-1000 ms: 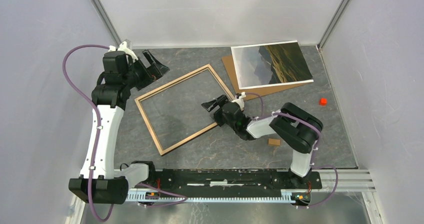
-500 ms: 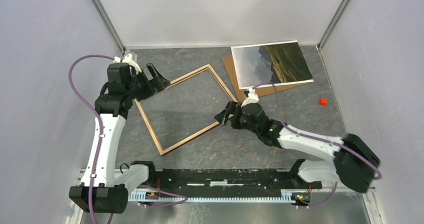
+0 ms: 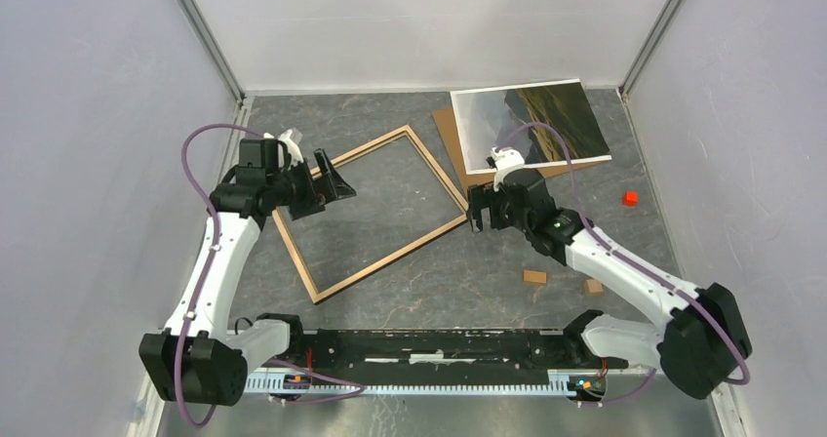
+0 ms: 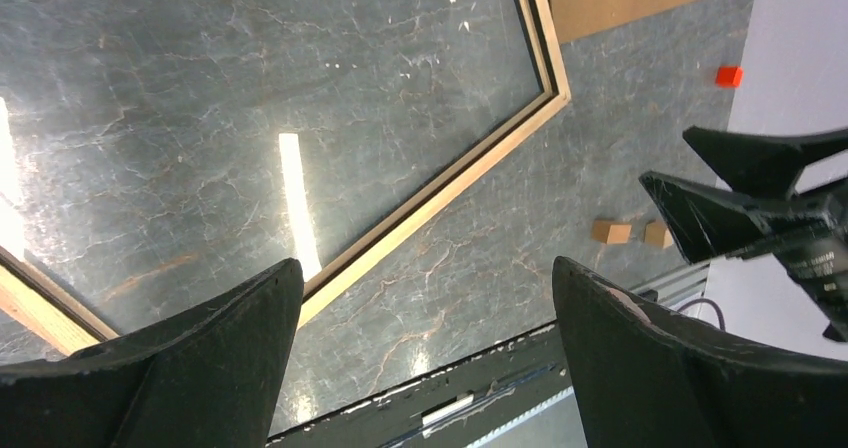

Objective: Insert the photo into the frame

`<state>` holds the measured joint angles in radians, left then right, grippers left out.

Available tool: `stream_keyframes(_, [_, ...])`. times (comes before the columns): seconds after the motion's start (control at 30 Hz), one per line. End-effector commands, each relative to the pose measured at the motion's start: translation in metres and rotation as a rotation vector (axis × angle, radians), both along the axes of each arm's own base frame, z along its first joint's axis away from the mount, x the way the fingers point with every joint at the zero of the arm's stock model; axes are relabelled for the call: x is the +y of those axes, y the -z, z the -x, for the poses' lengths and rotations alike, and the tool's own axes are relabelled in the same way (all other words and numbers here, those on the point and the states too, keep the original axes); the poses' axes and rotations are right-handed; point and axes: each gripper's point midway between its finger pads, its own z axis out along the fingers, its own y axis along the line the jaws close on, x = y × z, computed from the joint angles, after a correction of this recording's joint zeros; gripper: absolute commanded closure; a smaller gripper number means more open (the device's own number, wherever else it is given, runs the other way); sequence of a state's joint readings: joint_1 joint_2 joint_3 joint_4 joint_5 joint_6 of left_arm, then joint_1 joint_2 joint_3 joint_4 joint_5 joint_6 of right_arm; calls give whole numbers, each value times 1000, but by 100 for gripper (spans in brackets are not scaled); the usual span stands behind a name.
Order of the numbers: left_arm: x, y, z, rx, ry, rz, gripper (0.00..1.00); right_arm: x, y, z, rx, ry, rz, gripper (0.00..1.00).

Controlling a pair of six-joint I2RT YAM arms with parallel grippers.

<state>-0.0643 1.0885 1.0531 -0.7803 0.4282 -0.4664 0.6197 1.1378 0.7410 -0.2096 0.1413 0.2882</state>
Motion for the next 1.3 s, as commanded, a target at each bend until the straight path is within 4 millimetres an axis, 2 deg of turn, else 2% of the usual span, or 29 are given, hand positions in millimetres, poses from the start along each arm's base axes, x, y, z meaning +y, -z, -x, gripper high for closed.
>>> stream_keyframes(0.0, [-13,5,2,-15,109,0,0,1,1,-18,28,-61,-14,2])
stream_keyframes(0.1, [-22,14,4,3,144,-8,0,2,14,-34,77,-67,-66,2])
stream_keyframes(0.3, [-53,26,1,33,207,15,0,-23,31,-84,136,10,-95,2])
stream_keyframes(0.5, [-123,25,-9,44,289,113,0,-60,35,-122,177,88,-117,2])
stream_keyframes(0.67, [-188,15,-33,-10,262,187,0,-91,34,-147,172,148,-118,2])
stream_keyframes(0.73, [-212,16,-47,-12,258,212,0,-113,39,-157,184,202,-124,2])
stream_keyframes(0.83, [-244,21,-66,-17,254,203,1,-157,41,-170,191,299,-139,2])
stream_keyframes(0.93, [-283,21,-80,-76,316,177,0,-201,35,-180,155,411,-207,2])
stream_keyframes(1.1, [-342,36,-105,-65,420,178,2,-271,18,-199,62,571,-307,2])
stream_keyframes(1.27, [-378,54,-134,-63,425,207,2,-330,14,-208,-35,737,-358,2])
